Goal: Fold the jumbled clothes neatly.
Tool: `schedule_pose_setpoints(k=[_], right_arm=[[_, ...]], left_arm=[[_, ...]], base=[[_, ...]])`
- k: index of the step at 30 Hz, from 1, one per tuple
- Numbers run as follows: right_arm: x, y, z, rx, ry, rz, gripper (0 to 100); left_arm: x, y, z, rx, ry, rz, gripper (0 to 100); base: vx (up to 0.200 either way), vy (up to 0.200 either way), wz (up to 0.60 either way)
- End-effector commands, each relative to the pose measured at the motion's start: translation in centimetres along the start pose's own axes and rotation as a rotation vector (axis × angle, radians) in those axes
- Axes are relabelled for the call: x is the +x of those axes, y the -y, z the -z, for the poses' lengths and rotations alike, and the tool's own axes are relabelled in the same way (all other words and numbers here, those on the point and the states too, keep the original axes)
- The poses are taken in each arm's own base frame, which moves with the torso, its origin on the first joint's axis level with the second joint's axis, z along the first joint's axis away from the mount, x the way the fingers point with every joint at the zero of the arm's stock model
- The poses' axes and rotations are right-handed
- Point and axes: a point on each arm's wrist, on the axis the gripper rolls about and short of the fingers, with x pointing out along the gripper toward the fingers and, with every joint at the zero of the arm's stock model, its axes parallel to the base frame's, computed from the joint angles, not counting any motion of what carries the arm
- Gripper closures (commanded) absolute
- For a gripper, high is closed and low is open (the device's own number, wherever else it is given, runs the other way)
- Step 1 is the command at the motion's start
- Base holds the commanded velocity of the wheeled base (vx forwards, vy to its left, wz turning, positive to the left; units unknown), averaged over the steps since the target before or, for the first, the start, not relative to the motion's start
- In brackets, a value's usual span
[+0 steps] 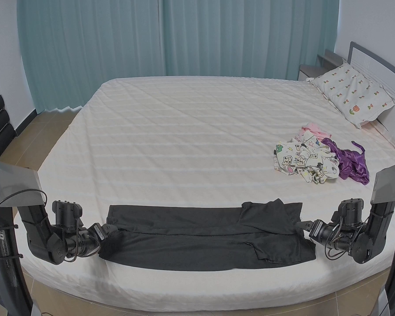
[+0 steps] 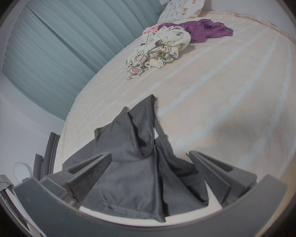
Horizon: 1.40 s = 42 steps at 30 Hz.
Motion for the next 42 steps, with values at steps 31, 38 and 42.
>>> schedule_pose_setpoints(k=[31,38,42], right_arm=[[-0.2,0.3,0.4,0.007,-0.004,0.001,0],[-0.2,0.3,0.3,0.007,-0.002,0.001,0],[-0.3,0.3,0.4,0.008,-0.003,0.002,0]], left_arm=[[0.3,-0.4,2.6,0.084,-0.013,-0.135,100],[-0.3,-0.8,3.1,0.135,-0.033,-0.156,100],[-0.4,-0.9,3.2,0.140,-0.033,-0.165,100]], base=[[0.000,0.000,0.00],[0.000,0.000,0.00],[0.000,0.000,0.00]])
